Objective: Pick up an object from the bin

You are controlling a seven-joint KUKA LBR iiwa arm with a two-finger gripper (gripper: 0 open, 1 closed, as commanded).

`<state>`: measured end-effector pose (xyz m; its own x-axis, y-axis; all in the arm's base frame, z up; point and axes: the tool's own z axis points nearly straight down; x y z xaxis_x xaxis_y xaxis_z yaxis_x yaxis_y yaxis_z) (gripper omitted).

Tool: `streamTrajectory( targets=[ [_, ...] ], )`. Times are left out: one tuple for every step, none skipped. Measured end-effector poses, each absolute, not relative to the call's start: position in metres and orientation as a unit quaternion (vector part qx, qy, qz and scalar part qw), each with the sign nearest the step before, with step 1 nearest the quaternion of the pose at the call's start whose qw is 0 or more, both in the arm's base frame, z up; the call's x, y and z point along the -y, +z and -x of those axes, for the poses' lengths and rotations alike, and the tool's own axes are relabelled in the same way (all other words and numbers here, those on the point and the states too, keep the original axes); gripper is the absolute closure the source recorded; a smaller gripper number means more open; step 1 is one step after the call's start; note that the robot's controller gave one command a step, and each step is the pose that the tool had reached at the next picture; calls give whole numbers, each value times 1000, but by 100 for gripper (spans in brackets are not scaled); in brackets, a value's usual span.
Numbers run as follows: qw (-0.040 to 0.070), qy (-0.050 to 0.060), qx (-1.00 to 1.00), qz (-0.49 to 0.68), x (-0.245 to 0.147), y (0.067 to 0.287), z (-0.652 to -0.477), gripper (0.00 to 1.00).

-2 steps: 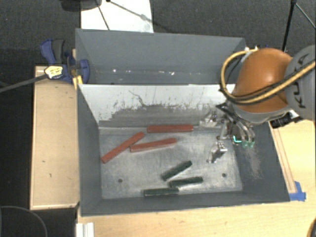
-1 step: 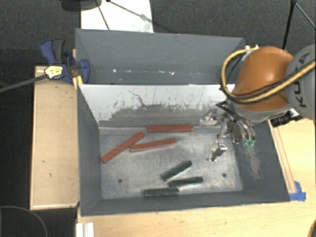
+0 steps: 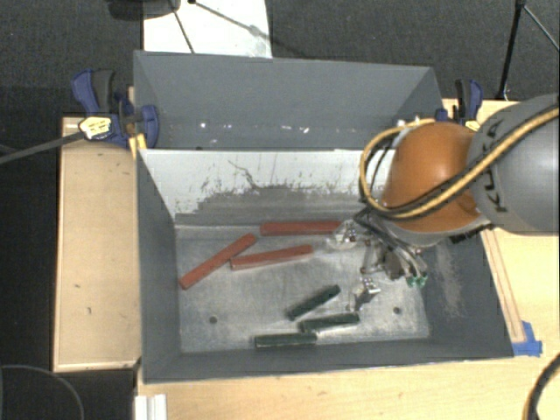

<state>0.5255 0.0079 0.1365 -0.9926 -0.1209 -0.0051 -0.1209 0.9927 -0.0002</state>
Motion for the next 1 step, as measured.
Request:
streamTrajectory(
  targets=[
    [0,0,-999,33,-56,156,-514,0]
  ],
)
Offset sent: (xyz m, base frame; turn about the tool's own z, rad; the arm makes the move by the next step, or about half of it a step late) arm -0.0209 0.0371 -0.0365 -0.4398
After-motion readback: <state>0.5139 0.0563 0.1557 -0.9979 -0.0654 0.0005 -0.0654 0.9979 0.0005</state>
